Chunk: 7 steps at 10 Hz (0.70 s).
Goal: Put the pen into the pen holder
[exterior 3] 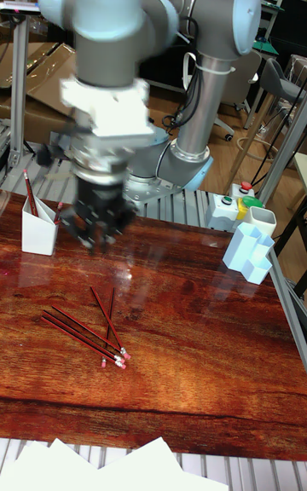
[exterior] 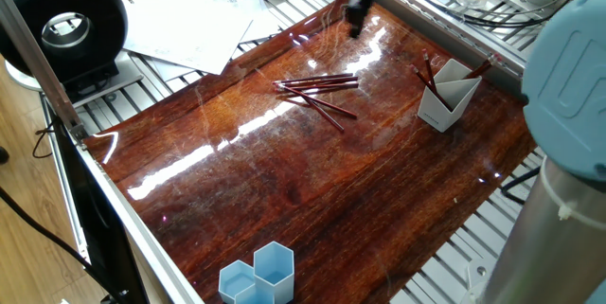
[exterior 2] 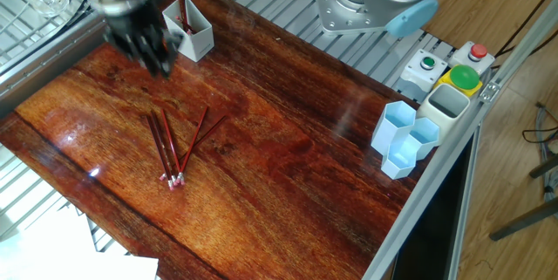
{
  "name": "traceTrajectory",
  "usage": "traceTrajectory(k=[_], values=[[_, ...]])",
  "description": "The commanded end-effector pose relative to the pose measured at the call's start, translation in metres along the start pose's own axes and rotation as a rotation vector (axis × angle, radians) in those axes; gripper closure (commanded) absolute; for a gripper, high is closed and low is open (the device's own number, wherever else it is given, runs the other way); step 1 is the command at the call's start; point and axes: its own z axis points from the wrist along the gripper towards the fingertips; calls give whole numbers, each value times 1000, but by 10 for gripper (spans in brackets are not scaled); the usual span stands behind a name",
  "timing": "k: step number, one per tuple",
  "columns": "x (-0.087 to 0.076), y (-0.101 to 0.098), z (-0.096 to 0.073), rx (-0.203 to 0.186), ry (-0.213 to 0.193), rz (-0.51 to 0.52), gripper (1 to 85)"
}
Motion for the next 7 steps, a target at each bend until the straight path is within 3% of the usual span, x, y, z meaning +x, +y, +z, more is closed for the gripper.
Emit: traceTrajectory(k=[1,3,7], values=[[-50,49,30,-3,-39,73,607],[-67,52,55,19,-71,95,607],[-57,47,58,37,-32,23,620]])
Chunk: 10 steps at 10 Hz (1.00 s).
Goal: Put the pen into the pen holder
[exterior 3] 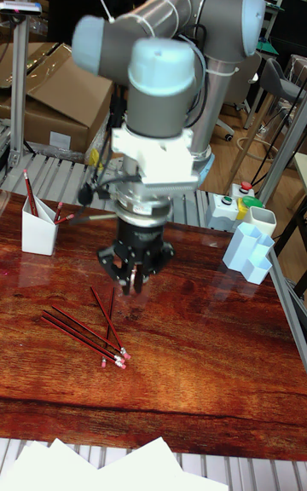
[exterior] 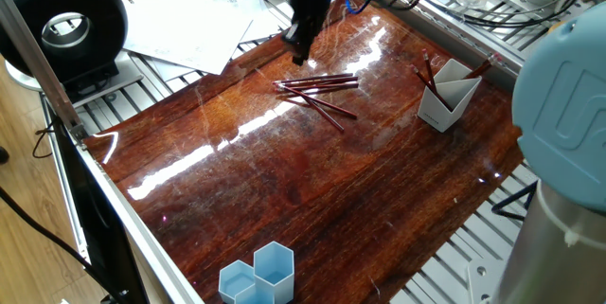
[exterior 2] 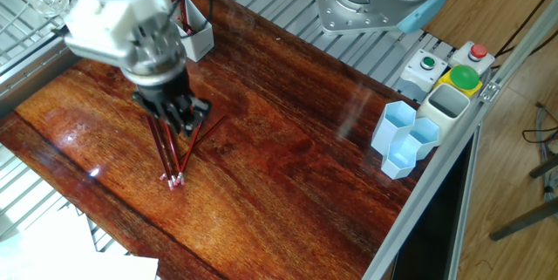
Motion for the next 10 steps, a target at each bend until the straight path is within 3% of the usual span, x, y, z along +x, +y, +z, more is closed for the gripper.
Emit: traceTrajectory(k=[1,4,6,7,10], values=[[3,7,6,-6,24,-82,607],[9,6,6,-5,47,-157,587],[-11,-1,14,20,-20,-181,587],[-16,-5,24,31,-30,-178,590],[6,-13,29,46,49,-183,597]])
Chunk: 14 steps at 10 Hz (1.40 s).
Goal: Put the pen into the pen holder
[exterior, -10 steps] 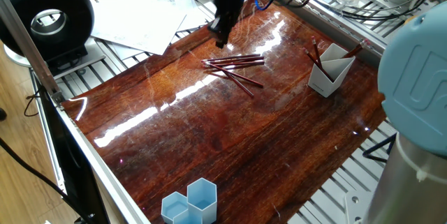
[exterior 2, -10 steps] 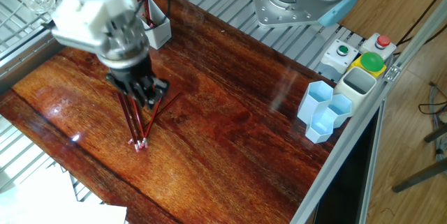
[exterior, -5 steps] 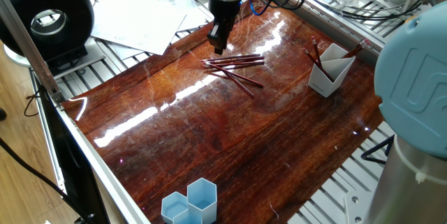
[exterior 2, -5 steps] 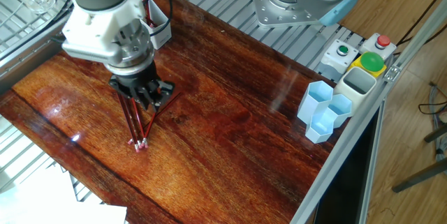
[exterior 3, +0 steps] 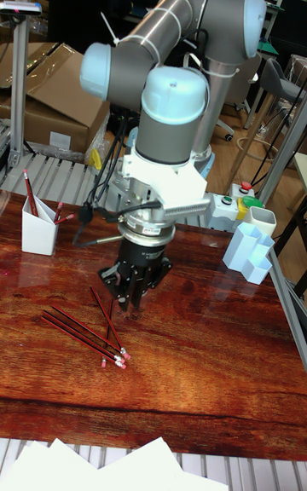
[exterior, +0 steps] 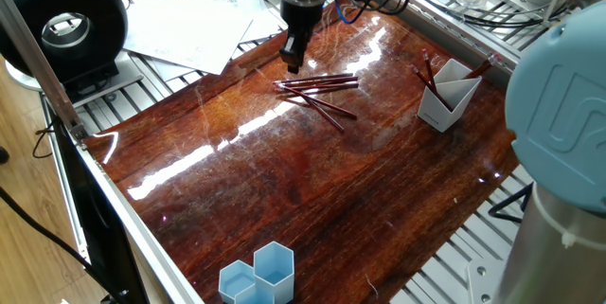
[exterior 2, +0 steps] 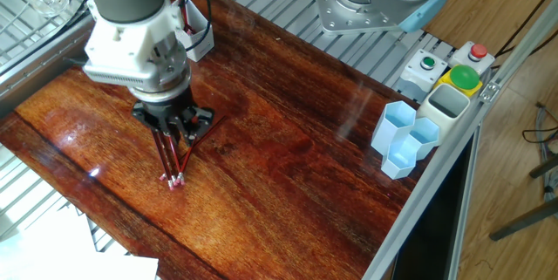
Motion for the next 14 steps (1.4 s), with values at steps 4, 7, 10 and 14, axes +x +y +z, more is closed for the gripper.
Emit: traceTrajectory(k=[4,7,10,14], values=[[4,-8,27,37,74,21,597],[8,-5,34,22,95,30,603],[52,0,26,-1,266,-9,590],[53,-1,32,4,291,8,570]])
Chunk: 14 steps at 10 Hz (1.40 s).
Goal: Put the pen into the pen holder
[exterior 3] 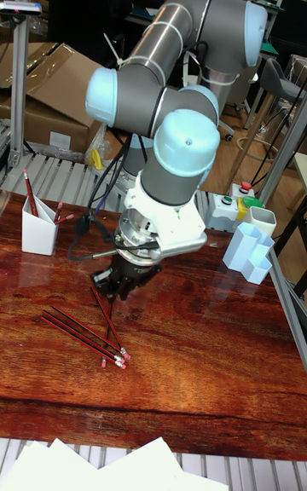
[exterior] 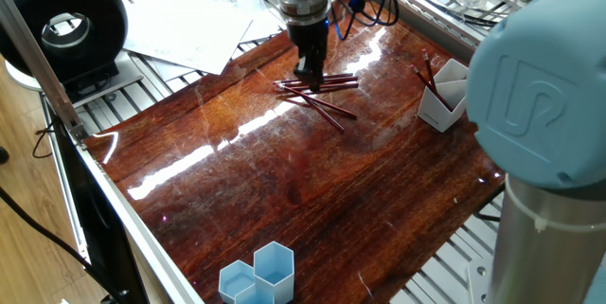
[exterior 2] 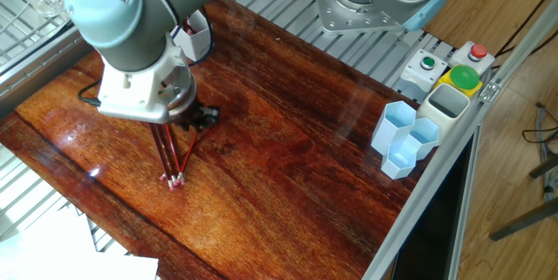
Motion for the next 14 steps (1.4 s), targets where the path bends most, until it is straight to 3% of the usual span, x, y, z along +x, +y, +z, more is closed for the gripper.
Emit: traceTrajectory(k=[1,3,6,9,14], values=[[-17,-1,15,-1,7,24,567],[-29,-6,27,0,22,41,567],[-17,-14,26,31,72,37,570],[-22,-6,26,2,70,62,570],[-34,-14,32,34,70,66,570]])
